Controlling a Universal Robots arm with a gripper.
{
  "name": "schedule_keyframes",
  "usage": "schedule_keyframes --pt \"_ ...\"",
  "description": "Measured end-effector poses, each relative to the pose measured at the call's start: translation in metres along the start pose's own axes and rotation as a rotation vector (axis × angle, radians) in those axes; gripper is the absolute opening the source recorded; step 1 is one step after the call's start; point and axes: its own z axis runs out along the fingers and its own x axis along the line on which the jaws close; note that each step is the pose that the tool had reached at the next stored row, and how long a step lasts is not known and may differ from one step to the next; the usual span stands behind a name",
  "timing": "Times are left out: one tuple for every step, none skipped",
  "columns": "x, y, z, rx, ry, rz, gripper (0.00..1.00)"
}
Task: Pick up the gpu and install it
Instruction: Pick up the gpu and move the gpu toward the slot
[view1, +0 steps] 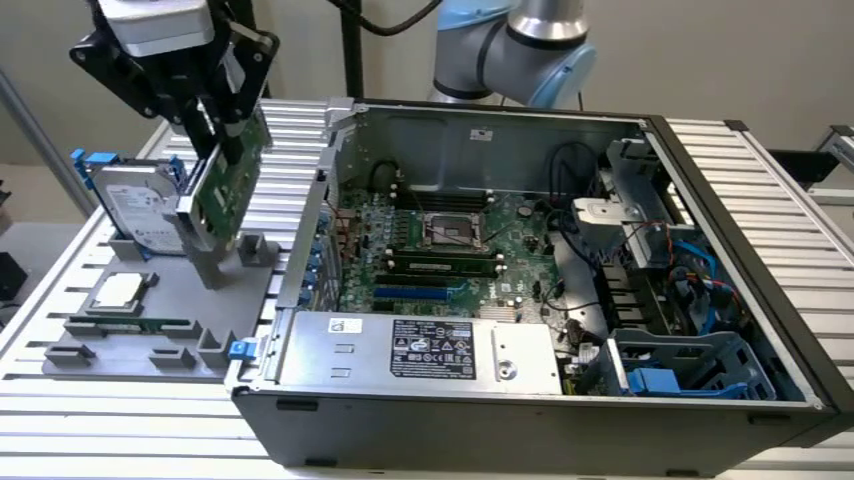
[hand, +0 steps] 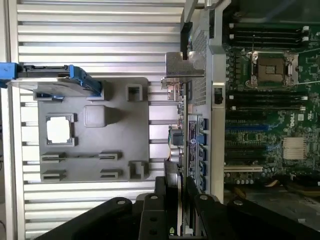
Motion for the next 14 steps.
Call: schedule_keyframes --pt "-0.005 -0.0002 -0.0042 -0.0002 0.0019 0.0 0.0" --pt "-0.01 -0.0003 -0.0084 -0.0004 0.0039 0.0 0.0" --pt "-0.014 -0.0003 -0.0124 -0.0006 0.0063 0.0 0.0" --pt "-0.019 -0.0002 -0.0159 -0.0009 0.009 0.0 0.0" --pt "-0.024 -0.0001 -0.0186 -0.0013 0.0117 0.0 0.0" --pt "-0.028 0.0001 -0.021 -0.0016 0.0148 0.0 0.0" --pt "-0.033 0.0002 -0.0229 -0.0019 0.0181 0.001 0.0" --pt "-0.038 0.0003 -0.0243 -0.0016 0.0218 0.001 0.0" --pt "-0.042 0.0005 -0.0251 -0.0016 0.0253 0.001 0.0" --pt "-0.047 0.0006 -0.0254 -0.0015 0.0282 0.001 0.0" --pt "-0.052 0.0007 -0.0253 -0.0015 0.0305 0.001 0.0" --pt "-0.056 0.0008 -0.0251 -0.0014 0.0324 0.001 0.0" --pt "-0.06 0.0009 -0.0248 -0.0014 0.0337 0.001 0.0" --pt "-0.065 0.001 -0.0245 -0.0014 0.0347 0.001 0.0"
